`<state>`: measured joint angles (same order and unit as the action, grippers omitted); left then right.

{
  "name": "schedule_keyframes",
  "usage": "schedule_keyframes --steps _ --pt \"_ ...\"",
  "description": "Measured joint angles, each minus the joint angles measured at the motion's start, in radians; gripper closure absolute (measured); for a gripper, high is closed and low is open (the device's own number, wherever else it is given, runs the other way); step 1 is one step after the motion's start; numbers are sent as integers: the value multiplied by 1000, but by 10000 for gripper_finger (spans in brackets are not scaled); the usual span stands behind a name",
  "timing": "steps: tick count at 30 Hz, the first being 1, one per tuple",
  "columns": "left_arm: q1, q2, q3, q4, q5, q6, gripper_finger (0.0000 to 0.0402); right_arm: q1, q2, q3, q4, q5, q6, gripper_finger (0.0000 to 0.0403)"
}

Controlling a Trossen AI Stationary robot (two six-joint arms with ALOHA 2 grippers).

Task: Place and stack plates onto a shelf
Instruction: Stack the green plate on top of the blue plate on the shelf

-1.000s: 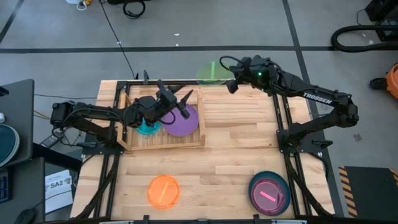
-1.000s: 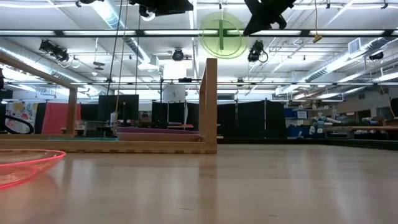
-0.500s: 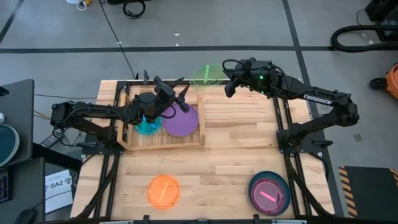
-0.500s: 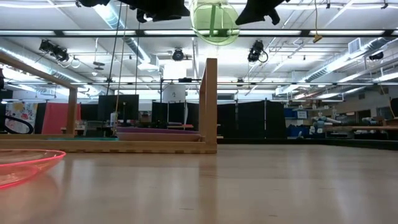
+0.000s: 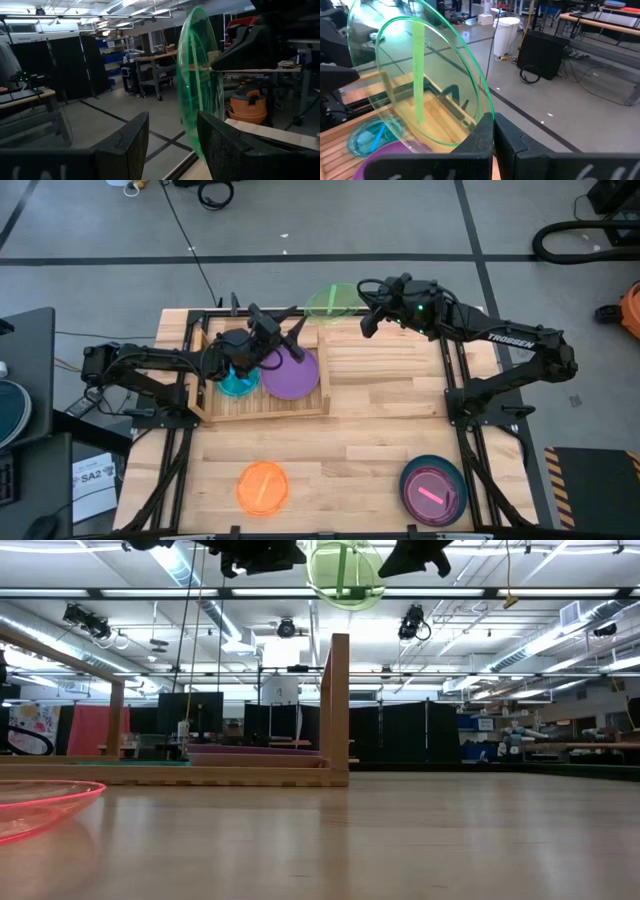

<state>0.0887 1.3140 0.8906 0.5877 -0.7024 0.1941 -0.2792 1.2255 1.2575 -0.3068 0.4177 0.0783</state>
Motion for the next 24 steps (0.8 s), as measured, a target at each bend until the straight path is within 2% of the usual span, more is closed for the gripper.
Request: schedule_keyframes --steps 13,20,24 --pt "4 0 0 9 0 -4 230 29 0 0 54 0 1 394" --pt "35 0 0 8 -8 -79 230 29 0 0 60 0 1 394" --pt "39 0 0 8 -7 -81 248 29 0 0 61 0 1 394"
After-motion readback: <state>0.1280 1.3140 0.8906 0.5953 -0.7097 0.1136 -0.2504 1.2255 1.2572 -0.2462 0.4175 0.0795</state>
